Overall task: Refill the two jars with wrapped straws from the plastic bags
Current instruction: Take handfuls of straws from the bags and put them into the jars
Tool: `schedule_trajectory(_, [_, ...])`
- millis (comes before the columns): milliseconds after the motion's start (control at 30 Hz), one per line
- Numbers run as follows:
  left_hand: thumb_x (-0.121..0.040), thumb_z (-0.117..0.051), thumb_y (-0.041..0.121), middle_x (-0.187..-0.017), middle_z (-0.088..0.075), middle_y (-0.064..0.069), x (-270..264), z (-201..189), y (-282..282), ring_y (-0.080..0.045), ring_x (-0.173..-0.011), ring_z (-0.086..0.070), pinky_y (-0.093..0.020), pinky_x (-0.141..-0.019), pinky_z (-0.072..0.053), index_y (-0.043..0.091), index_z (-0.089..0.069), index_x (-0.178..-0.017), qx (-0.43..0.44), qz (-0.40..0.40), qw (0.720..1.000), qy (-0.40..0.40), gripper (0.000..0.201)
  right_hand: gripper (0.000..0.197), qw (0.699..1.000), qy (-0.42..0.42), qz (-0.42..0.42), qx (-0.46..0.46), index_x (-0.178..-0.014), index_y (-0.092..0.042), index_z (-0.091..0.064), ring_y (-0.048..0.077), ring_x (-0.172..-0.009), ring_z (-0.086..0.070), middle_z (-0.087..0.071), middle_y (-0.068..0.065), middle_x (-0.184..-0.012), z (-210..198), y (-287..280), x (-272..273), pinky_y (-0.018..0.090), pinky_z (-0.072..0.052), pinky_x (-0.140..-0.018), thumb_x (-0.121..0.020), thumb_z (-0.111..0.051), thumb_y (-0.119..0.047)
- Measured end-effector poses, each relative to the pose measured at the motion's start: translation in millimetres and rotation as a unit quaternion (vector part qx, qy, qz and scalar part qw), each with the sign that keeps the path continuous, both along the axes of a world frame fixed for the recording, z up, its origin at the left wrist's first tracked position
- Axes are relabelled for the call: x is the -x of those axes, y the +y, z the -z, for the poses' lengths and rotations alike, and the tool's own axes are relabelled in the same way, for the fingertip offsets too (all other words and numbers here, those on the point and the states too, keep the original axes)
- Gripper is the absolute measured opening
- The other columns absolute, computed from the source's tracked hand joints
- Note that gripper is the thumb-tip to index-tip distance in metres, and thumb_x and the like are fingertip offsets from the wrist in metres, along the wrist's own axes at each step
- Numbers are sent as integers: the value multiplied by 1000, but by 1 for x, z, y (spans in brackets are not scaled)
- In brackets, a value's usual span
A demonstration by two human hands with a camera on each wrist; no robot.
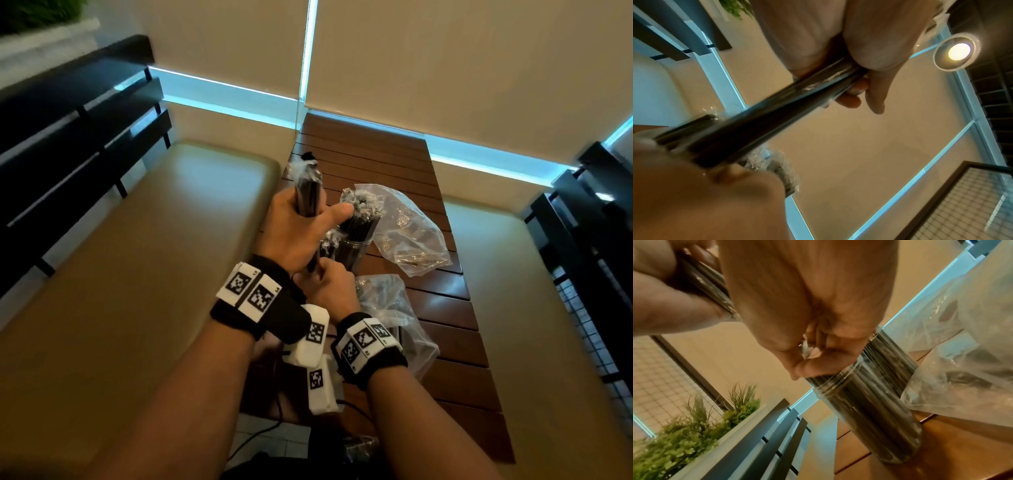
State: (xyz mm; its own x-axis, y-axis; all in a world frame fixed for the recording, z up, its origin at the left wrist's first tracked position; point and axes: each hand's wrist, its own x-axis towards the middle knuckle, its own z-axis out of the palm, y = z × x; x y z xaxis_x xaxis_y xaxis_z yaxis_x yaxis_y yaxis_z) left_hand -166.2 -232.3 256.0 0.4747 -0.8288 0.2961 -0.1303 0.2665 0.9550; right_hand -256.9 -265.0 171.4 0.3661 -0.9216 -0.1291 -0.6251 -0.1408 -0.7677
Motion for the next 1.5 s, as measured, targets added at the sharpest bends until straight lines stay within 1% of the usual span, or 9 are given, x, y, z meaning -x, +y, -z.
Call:
schedule_trajectory(133, [-79,-79,15,-60,-45,2,-20,-3,-9,-13,-61,-47,-21,-64,-47,15,-49,-68,2,-34,999,39,32,45,991,-16,115,61,-100,-26,-46,13,-87,-57,-57,-7,-96,15,-9,11,31,-48,-72,-71,-77,-41])
schedule_trajectory(300, [-81,-78,19,-61,-41,3,-36,2,-17,-16,-62,-45,-23,-66,-45,16,-48,-68,-3,-52,997,62,33,101,994,-2,80,77,-140,-24,-30,23,-129,-39,-40,1,-139,24,-24,5,43,-40,-107,-58,-84,-49])
schedule_trajectory(600, [-79,-79,16,-60,-43,7,-50,8,-25,-15,-62,-45,-34,-73,-44,22,-48,-64,-10,-70,993,99,35,133,998,-56,-11,-9,-150,-30,-14,18,-141,-30,-32,-1,-154,37,-46,-13,44,-31,-115,-43,-89,-54])
schedule_trajectory(700, [-79,-80,17,-64,-41,0,-54,10,-25,-18,-65,-45,-38,-75,-45,19,-49,-68,-3,-75,990,116,32,129,996,-83,-16,-20,-144,-36,-22,14,-133,-43,-44,-5,-145,41,-55,-17,44,-38,-111,-38,-91,-56])
schedule_trajectory(800, [-79,-80,17,-67,-41,-4,-55,11,-24,-19,-66,-45,-41,-77,-46,15,-51,-73,-6,-83,989,125,29,100,996,-91,-22,-10,-123,-41,-34,10,-120,-54,-55,-12,-128,40,-61,-23,39,-44,-105,-42,-92,-48])
schedule_trajectory(1000, [-81,-78,16,-68,-42,-6,-56,7,-21,-18,-66,-45,-39,-77,-46,11,-52,-74,-10,-88,989,121,27,73,997,-82,0,2,-106,-29,-34,17,-98,-62,-60,-11,-102,39,-63,-28,35,-51,-85,-59,-88,-42])
schedule_trajectory(1200, [-84,-76,16,-63,-48,-3,-63,8,-18,-18,-65,-53,-29,-71,-51,17,-50,-68,1,-136,981,142,30,86,997,-55,4,47,-123,-34,-36,14,-108,-58,-56,-6,-121,47,-61,-23,34,-49,-93,-53,-82,-53])
schedule_trajectory(1367, [-80,-78,24,-71,-43,-9,-55,13,-25,-21,-67,-49,-49,-80,-52,14,-51,-73,-21,-111,986,125,29,74,996,9,7,92,-125,-17,-49,20,-113,-50,-42,-1,-116,54,-58,-22,32,-46,-95,-63,-76,-48])
schedule_trajectory(1500, [-81,-78,22,-69,-41,-9,-50,22,-27,-19,-65,-45,-41,-73,-48,13,-53,-73,-19,-126,983,129,28,65,997,-43,7,61,-118,-24,-52,13,-106,-57,-53,-3,-118,57,-49,-16,27,-46,-85,-62,-78,-44])
